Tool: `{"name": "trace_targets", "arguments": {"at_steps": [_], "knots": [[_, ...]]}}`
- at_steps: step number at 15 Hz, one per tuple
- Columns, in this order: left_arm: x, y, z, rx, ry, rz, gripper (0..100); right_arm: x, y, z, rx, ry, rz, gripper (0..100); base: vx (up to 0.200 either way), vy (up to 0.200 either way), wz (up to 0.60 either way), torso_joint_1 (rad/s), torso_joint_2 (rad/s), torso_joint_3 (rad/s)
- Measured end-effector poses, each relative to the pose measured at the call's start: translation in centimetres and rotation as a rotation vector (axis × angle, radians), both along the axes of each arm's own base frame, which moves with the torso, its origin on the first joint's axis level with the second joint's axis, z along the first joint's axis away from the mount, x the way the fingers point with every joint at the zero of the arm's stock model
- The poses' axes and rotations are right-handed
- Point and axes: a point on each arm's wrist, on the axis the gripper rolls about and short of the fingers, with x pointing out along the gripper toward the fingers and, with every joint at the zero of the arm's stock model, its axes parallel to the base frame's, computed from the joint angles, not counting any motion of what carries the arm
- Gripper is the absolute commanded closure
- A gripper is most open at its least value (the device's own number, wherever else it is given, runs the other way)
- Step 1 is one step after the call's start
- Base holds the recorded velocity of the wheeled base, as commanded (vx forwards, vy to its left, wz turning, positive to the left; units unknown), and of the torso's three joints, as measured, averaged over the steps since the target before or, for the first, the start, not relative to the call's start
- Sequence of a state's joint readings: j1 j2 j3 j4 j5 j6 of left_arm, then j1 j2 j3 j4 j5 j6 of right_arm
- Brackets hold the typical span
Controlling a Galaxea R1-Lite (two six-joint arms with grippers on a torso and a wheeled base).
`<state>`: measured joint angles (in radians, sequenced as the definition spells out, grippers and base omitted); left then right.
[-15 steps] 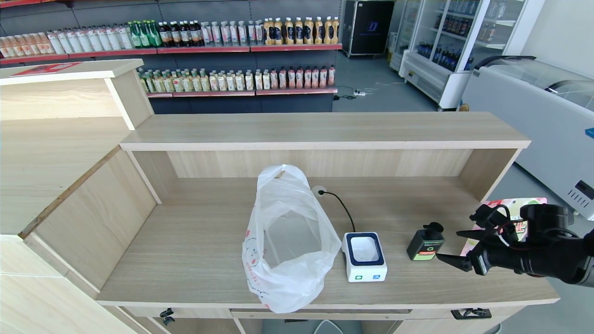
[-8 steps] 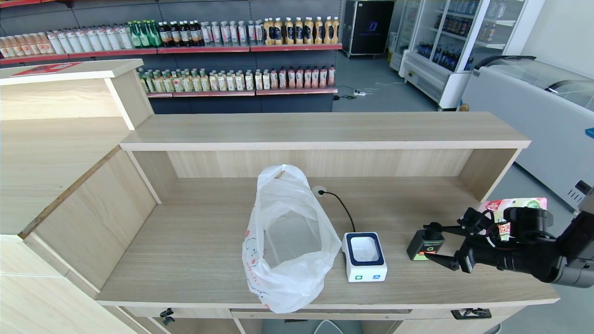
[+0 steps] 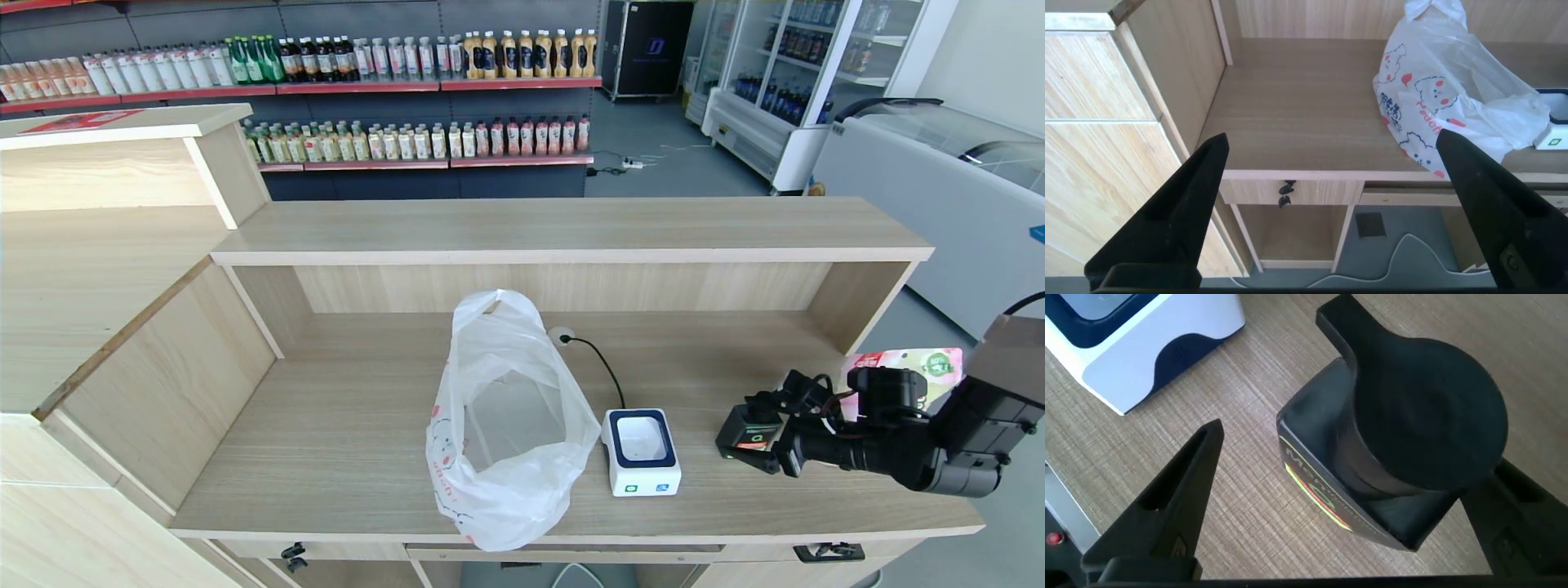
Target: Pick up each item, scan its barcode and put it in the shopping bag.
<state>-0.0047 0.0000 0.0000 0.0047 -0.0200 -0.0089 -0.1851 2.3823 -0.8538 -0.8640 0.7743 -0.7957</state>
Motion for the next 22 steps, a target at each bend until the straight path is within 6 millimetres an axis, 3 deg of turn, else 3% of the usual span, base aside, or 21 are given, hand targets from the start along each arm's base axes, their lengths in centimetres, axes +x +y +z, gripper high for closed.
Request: {"name": "trace_targets", "arguments": {"at_steps": [11,21,22], "knots": [[0.0,0.0,0.0,0.000,0.000,0.000,0,2.4,2.2,-2.4,-0.005,-0.001,0.060,0,0.000,0.000,0.00,0.000,0.00,0.000],[0.0,0.0,0.0,0.000,0.000,0.000,0,2.7,2.3,-2.2,0.042,0.004,0.082,0,0.000,0.000,0.00,0.000,0.00,0.000],[0.0,0.0,0.0,0.000,0.000,0.000,0,2.9,2.3,-2.1,0.046,-0.002,0.091,100,0.000,0.000,0.00,0.000,0.00,0.000]]}}
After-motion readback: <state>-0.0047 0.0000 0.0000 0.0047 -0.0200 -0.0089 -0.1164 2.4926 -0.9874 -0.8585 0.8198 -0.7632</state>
